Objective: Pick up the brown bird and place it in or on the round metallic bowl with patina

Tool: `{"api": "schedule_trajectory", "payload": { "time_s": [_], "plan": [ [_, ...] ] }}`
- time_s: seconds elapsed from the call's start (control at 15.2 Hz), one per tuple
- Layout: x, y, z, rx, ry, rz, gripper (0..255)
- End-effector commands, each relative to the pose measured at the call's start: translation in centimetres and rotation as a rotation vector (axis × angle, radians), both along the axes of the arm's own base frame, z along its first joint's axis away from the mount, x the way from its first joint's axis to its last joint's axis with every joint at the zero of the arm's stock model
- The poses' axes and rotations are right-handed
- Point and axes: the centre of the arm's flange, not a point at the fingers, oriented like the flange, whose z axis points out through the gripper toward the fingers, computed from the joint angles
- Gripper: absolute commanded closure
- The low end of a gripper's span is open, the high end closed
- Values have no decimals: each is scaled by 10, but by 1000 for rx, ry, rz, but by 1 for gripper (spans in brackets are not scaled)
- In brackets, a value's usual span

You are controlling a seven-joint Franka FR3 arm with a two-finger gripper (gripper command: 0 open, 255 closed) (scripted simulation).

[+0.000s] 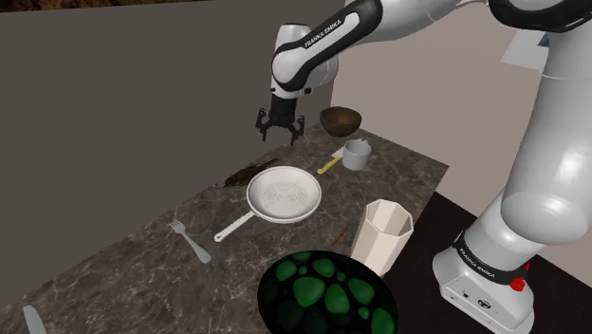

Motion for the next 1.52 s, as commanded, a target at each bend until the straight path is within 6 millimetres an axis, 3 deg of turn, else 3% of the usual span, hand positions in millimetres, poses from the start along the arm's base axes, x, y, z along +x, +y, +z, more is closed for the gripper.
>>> {"api": "schedule_trajectory", "payload": {
  "time_s": [0.0, 0.46, 0.99, 1.45],
  "plan": [
    [19, 8, -22, 4, 15, -31, 0],
    [75, 27, -96, 18, 66, -132, 0],
    [75, 35, -137, 18, 67, -134, 0],
    [75, 35, -137, 18, 67, -134, 0]
  ]
}}
